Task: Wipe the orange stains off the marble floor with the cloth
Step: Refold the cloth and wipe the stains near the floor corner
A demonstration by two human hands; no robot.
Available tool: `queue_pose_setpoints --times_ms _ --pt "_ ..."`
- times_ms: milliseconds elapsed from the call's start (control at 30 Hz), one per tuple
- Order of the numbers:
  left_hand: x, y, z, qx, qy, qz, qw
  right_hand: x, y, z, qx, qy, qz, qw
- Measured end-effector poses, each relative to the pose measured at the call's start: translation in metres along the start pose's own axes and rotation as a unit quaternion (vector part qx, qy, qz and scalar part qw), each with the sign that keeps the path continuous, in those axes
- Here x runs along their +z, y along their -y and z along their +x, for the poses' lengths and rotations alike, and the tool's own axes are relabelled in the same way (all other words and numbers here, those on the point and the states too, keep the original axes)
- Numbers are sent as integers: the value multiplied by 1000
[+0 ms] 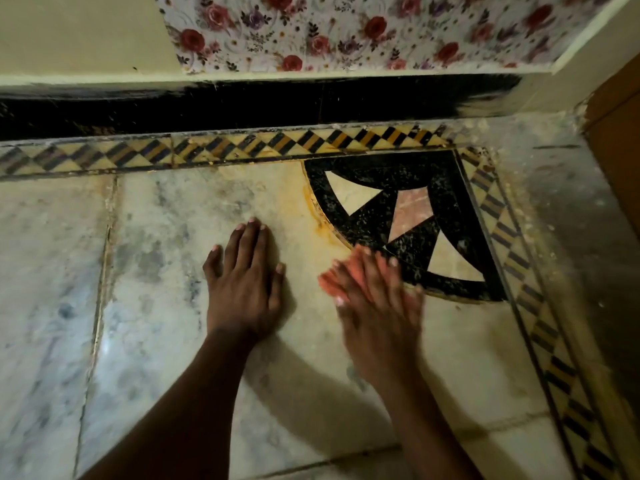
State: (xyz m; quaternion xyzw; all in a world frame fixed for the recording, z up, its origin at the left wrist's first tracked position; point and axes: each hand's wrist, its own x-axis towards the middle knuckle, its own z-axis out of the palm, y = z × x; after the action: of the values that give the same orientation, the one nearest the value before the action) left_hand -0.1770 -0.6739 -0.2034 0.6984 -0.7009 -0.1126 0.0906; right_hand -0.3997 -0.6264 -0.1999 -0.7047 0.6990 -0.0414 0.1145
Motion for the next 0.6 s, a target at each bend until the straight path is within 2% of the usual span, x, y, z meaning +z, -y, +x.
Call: queue_pose_setpoints --times_ms 100,167,200,267,333,400,433,500,567,600 --pt "0 0 -1 4 -3 -4 1000 -9 -44 10 163 -6 10 987" --pt "1 1 -1 5 -6 -3 1000 -11 -42 49 231 -18 50 972" --pt "1 0 -1 5 -6 -3 1000 -11 -32 64 218 -12 60 974" --pt "1 0 -1 7 -6 -3 1000 -9 -9 69 117 8 46 992" --pt "-2 1 -1 5 -4 -4 1000 -2 -1 36 12 17 12 1000" --pt "-4 1 -3 1 -4 -4 1000 2 -15 -18 -34 11 -17 999" --pt "-4 1 -3 2 -3 -2 1000 0 -29 -35 -17 3 -15 1000" --pt "-4 1 -3 5 2 -3 1000 -6 -56 -33 77 -17 6 997" --pt "-2 2 -4 8 -6 -3 1000 -9 -57 8 175 -43 46 983" --pt "-1 2 -3 10 -8 -4 1000 -8 -48 32 196 -43 55 978"
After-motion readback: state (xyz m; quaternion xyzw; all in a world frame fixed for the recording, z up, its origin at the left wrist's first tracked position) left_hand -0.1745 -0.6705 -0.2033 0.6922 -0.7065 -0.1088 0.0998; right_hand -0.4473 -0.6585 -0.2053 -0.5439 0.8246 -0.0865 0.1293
